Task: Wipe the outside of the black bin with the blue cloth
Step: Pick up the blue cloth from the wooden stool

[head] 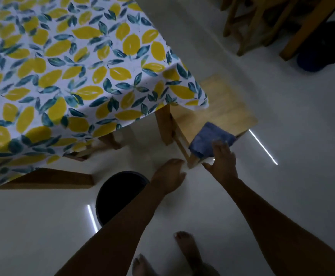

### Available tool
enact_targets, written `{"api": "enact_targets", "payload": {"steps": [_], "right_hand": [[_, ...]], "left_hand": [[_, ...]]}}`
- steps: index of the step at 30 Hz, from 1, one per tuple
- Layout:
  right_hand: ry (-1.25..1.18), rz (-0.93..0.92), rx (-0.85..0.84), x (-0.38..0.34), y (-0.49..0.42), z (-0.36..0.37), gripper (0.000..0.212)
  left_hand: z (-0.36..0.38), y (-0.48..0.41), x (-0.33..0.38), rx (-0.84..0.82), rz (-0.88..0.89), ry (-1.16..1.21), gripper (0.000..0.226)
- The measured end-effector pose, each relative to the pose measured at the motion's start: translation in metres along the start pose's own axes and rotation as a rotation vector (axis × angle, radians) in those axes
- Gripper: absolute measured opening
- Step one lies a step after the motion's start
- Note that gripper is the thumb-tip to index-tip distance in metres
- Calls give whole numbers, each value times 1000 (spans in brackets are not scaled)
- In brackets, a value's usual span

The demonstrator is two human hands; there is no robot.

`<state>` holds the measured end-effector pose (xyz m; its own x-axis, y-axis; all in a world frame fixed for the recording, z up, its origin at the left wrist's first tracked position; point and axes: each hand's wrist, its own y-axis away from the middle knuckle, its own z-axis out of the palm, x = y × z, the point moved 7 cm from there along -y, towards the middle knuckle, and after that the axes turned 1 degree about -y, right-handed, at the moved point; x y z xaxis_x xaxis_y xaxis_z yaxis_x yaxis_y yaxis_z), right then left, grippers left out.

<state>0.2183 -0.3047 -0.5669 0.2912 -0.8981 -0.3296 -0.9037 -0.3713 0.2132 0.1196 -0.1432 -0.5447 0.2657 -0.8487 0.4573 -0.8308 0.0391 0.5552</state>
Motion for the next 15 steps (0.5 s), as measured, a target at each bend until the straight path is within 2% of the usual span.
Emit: {"api": "enact_targets", "payload": {"steps": [3, 6, 10, 13, 15], "right_hand": [[131, -58, 85, 8, -28, 23, 101], [162, -94, 164, 11, -38, 37, 91], [49, -105, 287, 9, -37, 40, 64], [-78, -188, 386, 2, -25, 33, 33], [-150, -235, 437, -11, -9, 27, 29]], "left_hand": [[5, -29, -15, 70, -3, 38, 67], [13, -49, -32, 131, 35, 1, 69], [23, -55, -47, 159, 62, 21, 64], [28, -49, -57, 198, 93, 31, 61], [32, -40, -67, 233, 103, 52, 59]]}}
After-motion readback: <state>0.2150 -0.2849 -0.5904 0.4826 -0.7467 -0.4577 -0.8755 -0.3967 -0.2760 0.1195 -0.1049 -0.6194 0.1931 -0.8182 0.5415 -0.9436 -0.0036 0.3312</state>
